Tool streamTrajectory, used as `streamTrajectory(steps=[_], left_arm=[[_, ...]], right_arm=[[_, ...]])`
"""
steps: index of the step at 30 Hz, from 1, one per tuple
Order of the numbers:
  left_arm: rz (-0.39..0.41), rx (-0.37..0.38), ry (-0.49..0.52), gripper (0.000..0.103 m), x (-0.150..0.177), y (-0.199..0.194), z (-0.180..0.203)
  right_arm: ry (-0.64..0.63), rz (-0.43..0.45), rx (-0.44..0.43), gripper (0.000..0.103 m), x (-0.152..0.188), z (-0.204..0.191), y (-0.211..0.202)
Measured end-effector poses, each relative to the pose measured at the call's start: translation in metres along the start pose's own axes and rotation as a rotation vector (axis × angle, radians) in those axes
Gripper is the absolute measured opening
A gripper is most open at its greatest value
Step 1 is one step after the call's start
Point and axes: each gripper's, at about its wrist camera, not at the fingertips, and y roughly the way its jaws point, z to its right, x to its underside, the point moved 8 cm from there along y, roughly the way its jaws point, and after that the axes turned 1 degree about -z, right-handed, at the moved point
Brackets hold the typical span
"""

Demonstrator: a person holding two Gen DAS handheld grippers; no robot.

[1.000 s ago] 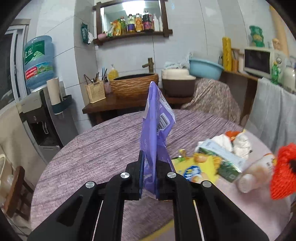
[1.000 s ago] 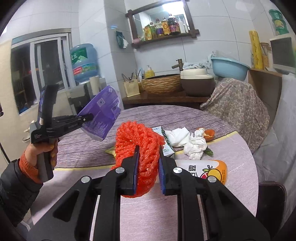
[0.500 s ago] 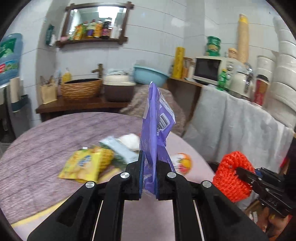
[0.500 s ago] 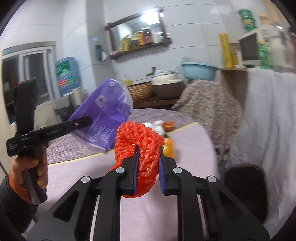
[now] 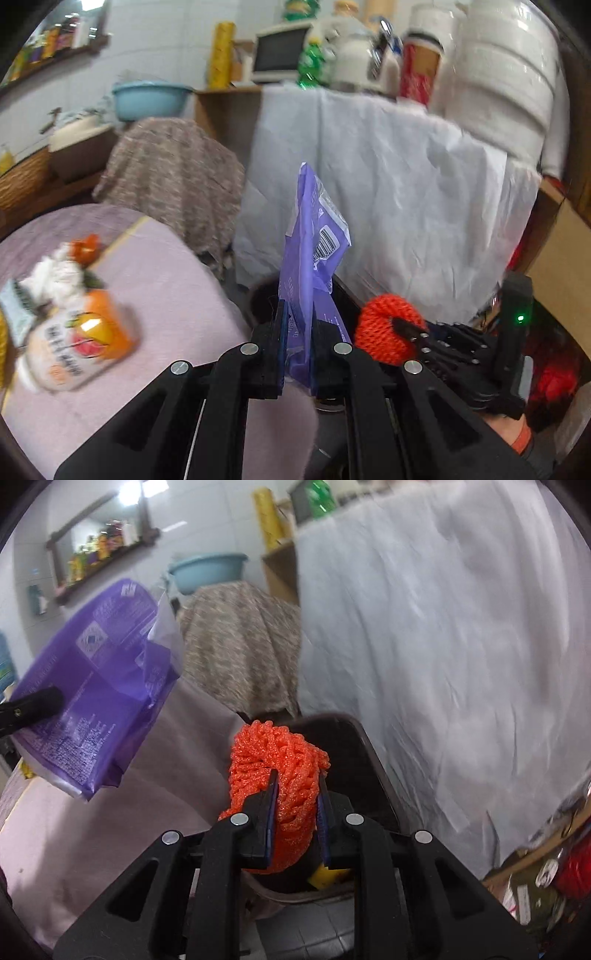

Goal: Collect trash
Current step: 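Drop the orange scrubber into the bin with the right tool while the left tool drops the purple bag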

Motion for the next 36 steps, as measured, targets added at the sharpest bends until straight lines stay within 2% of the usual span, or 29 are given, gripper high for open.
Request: streamTrajectory(steps=[3,7,12,17,19,20,21,22,23,24,29,32,34,36], left_arm=[[-0.123,0.022,0.0,0.01,0.007,0.047,0.021],[-0.222,0.003,0.009,0.01,0.021,0.092,0.037],[-0.279,-0.04,-0.002,0.01,0.03,0.126,0.037],[-0.312,-0.078,0.035,0.01,0.036,0.149,0.035],[-0.308,-0.078,0.034,0.017,0.036,0.154,0.034],[-0.306,-0.075,0.034,0.021,0.036,0.155,0.034],[-0.302,-0.078,0.035,0.034,0.036,0.156,0.033],[-0.292,-0.087,0.037,0.051,0.035,0.155,0.032],[-0.277,-0.096,0.041,0.058,0.033,0.155,0.03],[-0.26,-0.101,0.041,0.062,0.031,0.154,0.03],[-0.221,-0.075,0.027,0.068,0.019,0.142,0.029],[-0.166,-0.053,0.039,0.077,0.007,0.12,0.032],[-0.121,-0.034,0.044,0.085,-0.001,0.1,0.032],[-0.091,-0.02,0.041,0.088,-0.007,0.08,0.029]], right_arm=[[0.043,-0.047,0.004,0.019,0.014,0.016,0.02],[0.051,-0.087,0.024,0.019,0.027,0.025,0.042],[0.07,-0.128,0.048,0.019,0.042,0.038,0.062],[0.054,-0.151,0.075,0.019,0.05,0.046,0.081],[0.056,-0.156,0.084,0.025,0.052,0.049,0.087],[0.057,-0.16,0.091,0.036,0.051,0.048,0.089],[0.057,-0.158,0.101,0.052,0.051,0.05,0.09],[0.057,-0.151,0.109,0.059,0.051,0.049,0.089],[0.057,-0.134,0.117,0.064,0.05,0.049,0.086],[0.054,-0.121,0.121,0.064,0.051,0.05,0.083],[0.068,-0.113,0.138,0.064,0.046,0.056,0.072],[0.1,-0.092,0.132,0.078,0.04,0.06,0.06],[0.111,-0.073,0.122,0.078,0.036,0.058,0.052],[0.11,-0.059,0.107,0.078,0.031,0.054,0.044]])
